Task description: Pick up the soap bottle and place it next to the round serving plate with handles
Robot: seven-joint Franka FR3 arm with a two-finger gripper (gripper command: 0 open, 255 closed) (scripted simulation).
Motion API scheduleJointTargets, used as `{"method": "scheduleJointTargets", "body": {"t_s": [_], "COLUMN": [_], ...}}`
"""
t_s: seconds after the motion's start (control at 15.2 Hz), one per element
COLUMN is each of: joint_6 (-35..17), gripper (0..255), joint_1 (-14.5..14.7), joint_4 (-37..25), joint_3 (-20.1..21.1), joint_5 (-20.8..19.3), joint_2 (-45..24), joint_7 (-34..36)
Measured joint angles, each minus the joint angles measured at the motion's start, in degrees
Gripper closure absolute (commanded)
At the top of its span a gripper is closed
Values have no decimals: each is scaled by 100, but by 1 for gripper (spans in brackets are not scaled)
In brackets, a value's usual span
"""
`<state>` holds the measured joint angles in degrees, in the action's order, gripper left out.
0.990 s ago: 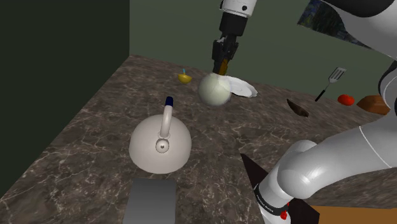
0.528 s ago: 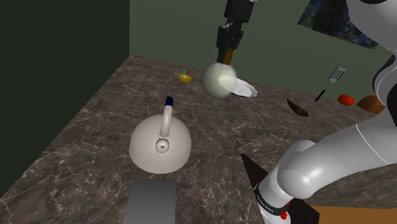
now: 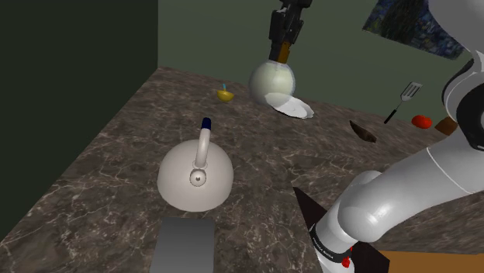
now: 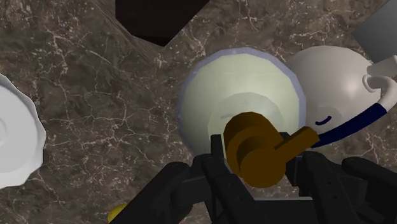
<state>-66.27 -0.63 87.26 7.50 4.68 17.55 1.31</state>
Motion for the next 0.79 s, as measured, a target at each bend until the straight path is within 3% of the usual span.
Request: {"method": "scheduleJointTargets", "body": {"t_s": [0.46, 0.79], "joint_6": [622, 731], "gripper": [255, 255], "joint_1": [2, -187], "joint_4": [-1045, -865], "joint_3": [28, -377], "joint_5": [-24, -155], "joint_2": [-424, -167], "joint_7": [81, -550]}}
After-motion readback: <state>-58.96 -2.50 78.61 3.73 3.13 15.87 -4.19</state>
